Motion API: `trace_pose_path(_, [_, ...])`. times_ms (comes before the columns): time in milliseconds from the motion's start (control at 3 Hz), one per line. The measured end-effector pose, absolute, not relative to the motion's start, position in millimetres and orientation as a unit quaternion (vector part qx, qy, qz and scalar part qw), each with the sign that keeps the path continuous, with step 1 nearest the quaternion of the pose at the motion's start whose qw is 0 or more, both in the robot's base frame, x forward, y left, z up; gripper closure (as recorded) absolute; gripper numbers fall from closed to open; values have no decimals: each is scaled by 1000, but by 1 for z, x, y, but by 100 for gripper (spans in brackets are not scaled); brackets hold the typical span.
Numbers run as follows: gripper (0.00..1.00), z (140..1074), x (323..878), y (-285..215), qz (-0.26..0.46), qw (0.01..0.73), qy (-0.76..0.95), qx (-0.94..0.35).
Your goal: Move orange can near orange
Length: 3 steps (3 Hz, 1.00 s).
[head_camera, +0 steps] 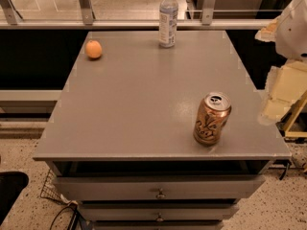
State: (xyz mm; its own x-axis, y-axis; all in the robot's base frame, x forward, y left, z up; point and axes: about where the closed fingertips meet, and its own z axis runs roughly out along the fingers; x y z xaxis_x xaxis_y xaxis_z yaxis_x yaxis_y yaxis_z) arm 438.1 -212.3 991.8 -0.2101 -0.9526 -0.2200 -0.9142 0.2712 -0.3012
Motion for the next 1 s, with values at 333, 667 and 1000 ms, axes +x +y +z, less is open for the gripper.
trace_pose_path(333, [0, 992, 438, -212, -53, 183, 776, -601])
trace_pose_path(667, [0, 987, 435, -214, -29, 203, 777, -595])
trace_pose_path(1000, [0, 980, 426, -213, 14, 254, 777, -576])
